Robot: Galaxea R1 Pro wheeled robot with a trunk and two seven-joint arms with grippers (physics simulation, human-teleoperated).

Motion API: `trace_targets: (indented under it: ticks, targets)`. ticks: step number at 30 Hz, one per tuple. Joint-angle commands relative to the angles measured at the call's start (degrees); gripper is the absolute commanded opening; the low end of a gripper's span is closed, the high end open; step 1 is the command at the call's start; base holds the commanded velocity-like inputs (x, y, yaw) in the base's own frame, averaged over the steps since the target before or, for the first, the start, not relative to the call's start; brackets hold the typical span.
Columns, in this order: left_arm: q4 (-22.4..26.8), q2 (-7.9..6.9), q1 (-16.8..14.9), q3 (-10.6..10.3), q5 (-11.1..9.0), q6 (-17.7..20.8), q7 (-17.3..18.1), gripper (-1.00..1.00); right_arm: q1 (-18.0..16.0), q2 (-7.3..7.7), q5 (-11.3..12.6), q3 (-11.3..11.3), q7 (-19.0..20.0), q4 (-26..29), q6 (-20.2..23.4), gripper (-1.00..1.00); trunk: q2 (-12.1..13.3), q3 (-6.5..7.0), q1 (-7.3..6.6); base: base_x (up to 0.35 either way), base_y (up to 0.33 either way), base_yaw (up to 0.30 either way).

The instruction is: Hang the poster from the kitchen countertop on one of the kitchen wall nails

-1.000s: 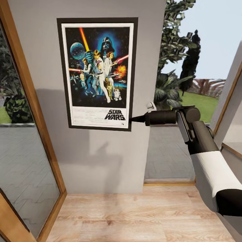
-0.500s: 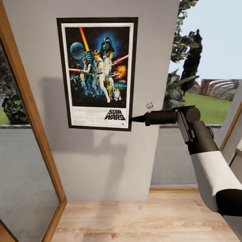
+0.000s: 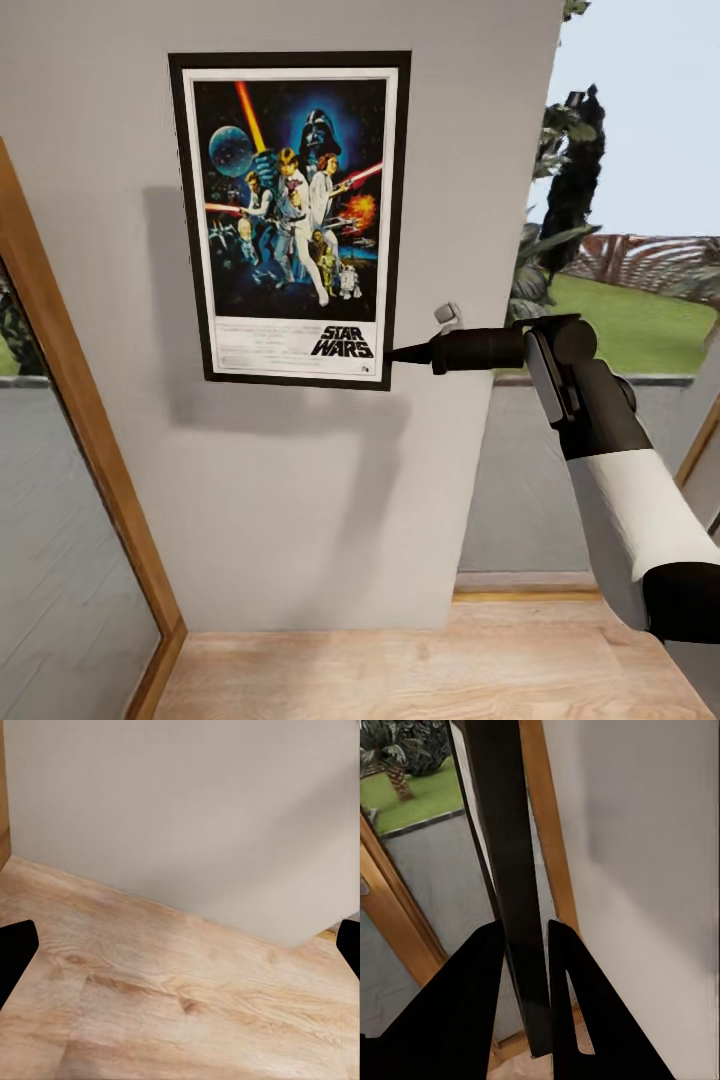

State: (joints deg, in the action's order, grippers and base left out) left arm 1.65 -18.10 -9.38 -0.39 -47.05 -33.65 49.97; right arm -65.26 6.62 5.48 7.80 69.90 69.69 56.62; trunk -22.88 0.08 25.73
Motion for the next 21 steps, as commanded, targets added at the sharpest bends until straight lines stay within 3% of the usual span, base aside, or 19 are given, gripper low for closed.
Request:
trace_targets:
  ticks: [1, 10, 21]
  targets:
    - [-0.1, -0.01, 0.0, -0.1, -0.1, -0.2, 0.2, 1.0, 0.0, 0.06, 0.7, 0.1, -0.2, 0.0, 0.6, -1.0, 0.0, -0.02, 0.06, 0.335, 0.0, 0.0]
    - [-0.1, -0.01, 0.0, -0.1, -0.1, -0.2, 0.2, 1.0, 0.0, 0.06, 0.7, 0.1, -0.1, 0.0, 0.6, -1.0, 0.0, -0.02, 0.06, 0.315, 0.0, 0.0]
    - [-0.1, -0.01, 0.0, -0.1, -0.1, -0.2, 0.2, 1.0, 0.0, 0.06, 0.8, 0.1, -0.1, 0.0, 0.6, -1.0, 0.0, -0.02, 0.06, 0.052, 0.0, 0.0]
